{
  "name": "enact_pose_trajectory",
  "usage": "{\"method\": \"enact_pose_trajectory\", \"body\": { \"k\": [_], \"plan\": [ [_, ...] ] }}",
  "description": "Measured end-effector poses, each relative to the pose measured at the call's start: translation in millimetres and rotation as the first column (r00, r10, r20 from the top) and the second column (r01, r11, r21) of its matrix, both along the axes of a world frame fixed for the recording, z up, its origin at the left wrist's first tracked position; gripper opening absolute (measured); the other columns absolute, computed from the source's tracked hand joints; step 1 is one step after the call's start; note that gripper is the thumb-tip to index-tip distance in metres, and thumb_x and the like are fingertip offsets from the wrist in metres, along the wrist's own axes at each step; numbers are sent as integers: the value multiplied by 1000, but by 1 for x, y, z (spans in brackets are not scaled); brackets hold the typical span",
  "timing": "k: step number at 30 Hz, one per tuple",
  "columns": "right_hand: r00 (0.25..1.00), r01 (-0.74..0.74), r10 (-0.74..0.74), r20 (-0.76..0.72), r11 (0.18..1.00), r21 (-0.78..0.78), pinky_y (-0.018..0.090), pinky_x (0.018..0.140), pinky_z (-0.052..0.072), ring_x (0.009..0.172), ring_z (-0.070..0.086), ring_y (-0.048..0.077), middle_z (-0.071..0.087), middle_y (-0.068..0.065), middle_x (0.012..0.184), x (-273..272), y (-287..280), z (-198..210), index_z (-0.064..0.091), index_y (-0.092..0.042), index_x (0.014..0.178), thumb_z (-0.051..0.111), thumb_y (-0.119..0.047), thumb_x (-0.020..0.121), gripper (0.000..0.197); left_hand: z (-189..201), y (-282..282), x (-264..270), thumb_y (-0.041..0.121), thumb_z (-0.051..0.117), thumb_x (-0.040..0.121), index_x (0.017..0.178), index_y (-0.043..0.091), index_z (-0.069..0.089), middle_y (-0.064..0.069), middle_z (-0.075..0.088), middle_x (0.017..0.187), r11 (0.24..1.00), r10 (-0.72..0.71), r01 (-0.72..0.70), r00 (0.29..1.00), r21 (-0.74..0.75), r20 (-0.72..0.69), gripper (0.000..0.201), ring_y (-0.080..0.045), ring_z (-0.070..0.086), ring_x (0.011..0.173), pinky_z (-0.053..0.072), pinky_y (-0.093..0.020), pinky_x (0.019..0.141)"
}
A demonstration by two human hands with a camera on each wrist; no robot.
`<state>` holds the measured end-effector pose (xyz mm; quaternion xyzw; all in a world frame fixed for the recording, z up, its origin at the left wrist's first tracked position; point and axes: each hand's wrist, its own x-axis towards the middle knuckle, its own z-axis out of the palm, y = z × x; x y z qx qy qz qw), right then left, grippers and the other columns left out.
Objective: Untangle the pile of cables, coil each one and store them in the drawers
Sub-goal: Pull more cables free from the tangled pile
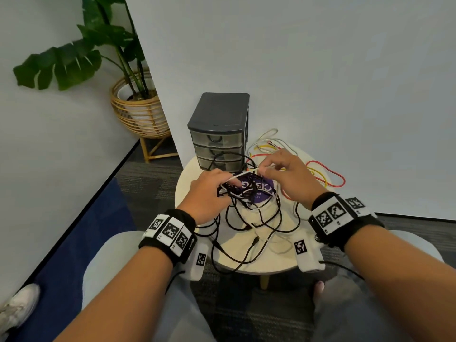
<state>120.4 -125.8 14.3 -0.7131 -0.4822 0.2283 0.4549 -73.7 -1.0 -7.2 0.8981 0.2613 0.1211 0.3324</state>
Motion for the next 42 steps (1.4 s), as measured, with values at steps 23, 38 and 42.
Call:
{"method": "enact_pose_trajectory", "body": {
  "k": [23, 38, 42],
  "plan": [
    [704, 415, -176, -688, 888, 198, 25, 61, 44, 65, 51, 13, 60, 1, 78, 36, -1, -5, 65, -16, 81, 53, -10, 101, 24, 12, 3, 6, 21, 48, 108, 96, 18, 70, 4, 73, 103, 947, 186, -84, 930, -311, 317, 26, -10, 65, 102, 48, -23, 94],
    [764, 320, -134, -631, 928, 191, 28, 60, 43, 61, 50, 17, 58, 5, 72, 25, 0, 2, 62, -14, 86, 40, -13, 107, 30, 64, 11, 19, 1, 45, 99, 98, 7, 67, 2, 51, 63, 913, 103, -40, 985, -407, 135, 24, -11, 50, 59, 49, -33, 71],
    [562, 329, 23, -827, 911, 249, 35, 75, 56, 78, 68, 26, 69, 16, 87, 23, 3, 17, 53, -14, 89, 34, -16, 109, 27, 60, -22, 34, 39, 57, 100, 108, 5, 70, 7, 35, 64, 854, -176, 110, 981, -509, -83, 36, -12, 33, 58, 34, -30, 62]
  ]
}}
